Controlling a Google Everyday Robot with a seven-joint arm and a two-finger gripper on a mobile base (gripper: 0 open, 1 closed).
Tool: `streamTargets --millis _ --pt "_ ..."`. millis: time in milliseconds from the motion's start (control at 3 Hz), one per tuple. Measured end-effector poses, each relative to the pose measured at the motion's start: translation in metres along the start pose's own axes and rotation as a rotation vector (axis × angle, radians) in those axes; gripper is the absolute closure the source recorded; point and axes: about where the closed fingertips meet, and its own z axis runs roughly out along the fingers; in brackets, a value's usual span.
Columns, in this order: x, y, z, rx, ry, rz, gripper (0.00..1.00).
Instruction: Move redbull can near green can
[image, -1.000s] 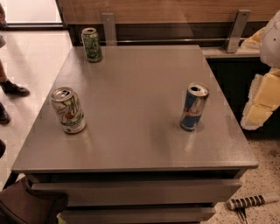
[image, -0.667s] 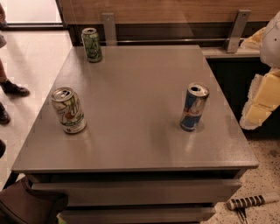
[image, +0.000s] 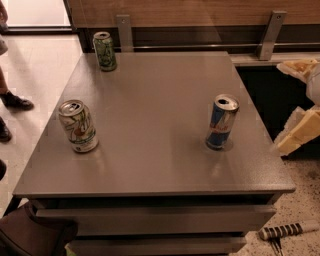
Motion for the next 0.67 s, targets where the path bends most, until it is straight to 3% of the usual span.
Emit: streamTargets --millis 333,667 --pt "0.012 -0.008 0.022 0.078 -0.204 0.018 0.0" --pt "-0.004 -0.01 0.023 0.098 -0.441 0.071 0.0"
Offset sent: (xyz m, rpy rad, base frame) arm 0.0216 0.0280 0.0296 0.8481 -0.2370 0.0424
